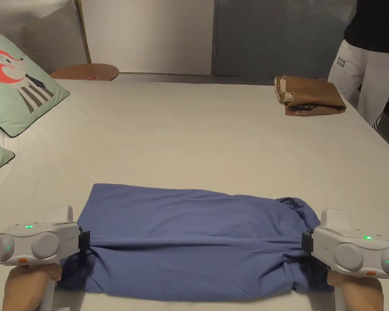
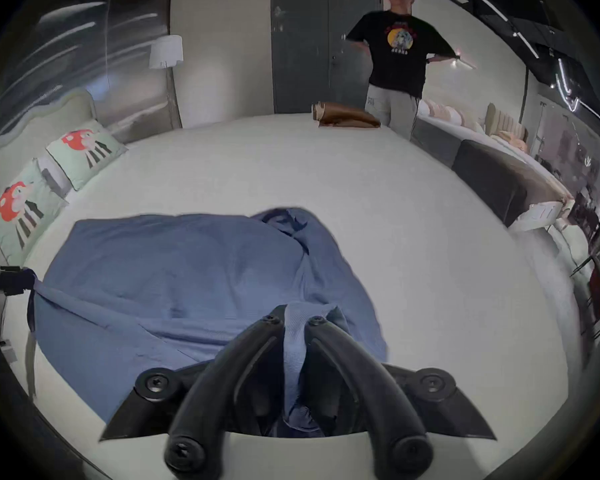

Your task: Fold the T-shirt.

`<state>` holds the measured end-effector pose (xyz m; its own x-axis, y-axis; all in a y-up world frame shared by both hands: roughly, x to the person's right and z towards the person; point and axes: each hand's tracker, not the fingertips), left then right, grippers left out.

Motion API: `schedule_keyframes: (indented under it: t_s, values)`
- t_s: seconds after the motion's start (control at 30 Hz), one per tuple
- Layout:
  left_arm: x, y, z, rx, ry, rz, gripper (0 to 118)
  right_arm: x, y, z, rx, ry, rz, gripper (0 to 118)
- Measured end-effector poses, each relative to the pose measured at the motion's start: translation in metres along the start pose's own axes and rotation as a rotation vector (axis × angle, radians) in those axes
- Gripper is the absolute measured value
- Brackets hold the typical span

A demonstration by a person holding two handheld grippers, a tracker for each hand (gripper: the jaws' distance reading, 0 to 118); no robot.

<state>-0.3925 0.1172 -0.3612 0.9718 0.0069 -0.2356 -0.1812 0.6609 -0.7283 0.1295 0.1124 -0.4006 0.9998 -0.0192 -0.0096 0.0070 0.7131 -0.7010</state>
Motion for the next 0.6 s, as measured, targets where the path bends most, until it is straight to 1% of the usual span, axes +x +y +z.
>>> schedule_keyframes:
  t_s: [0.03,0.1,0.17,0.3,0.33,0.37,0.4,0.43,0.47,0.5,0.53,0.57,0.6]
  values:
    - [0.003,0.001,-0.008,-0.012,0.009,-0.009,4,0.001,-0.001,-0.01,-0.026,0.0,-0.017,6]
    - [0.006,0.0,-0.023,-0.043,0.021,-0.014,4,0.001,-0.004,-0.025,-0.05,-0.009,-0.013,6]
    - [0.008,-0.005,-0.034,-0.079,0.036,-0.013,4,0.005,-0.009,-0.035,-0.063,-0.004,-0.026,6]
    - [0.014,-0.006,-0.024,-0.06,0.048,-0.014,4,0.003,-0.008,-0.018,-0.055,-0.002,-0.053,6]
    - [0.015,-0.003,-0.02,-0.06,0.047,-0.016,7,0.004,-0.006,-0.013,-0.057,0.002,-0.053,6]
    - [0.016,-0.001,-0.015,-0.061,0.042,-0.008,22,0.003,-0.004,-0.007,-0.053,0.005,-0.051,10]
    - [0.019,0.002,-0.006,-0.053,0.025,0.011,42,0.003,-0.004,-0.004,-0.037,0.011,-0.051,20]
    - [0.019,0.005,0.007,-0.008,-0.008,0.038,66,0.002,-0.001,0.008,0.007,0.022,-0.049,37]
    - [0.021,0.007,0.019,0.035,-0.036,0.046,96,0.0,0.001,0.02,0.049,0.022,-0.04,71]
    - [0.025,0.009,0.034,0.085,-0.062,0.055,109,-0.001,0.004,0.037,0.095,0.03,-0.033,95]
    - [0.032,0.011,0.054,0.148,-0.088,0.066,108,-0.003,0.008,0.058,0.146,0.033,-0.032,111]
    - [0.032,0.012,0.07,0.194,-0.12,0.07,108,-0.005,0.009,0.073,0.184,0.037,-0.031,116]
    - [0.037,0.013,0.089,0.258,-0.122,0.064,108,-0.006,0.01,0.095,0.252,0.041,-0.029,115]
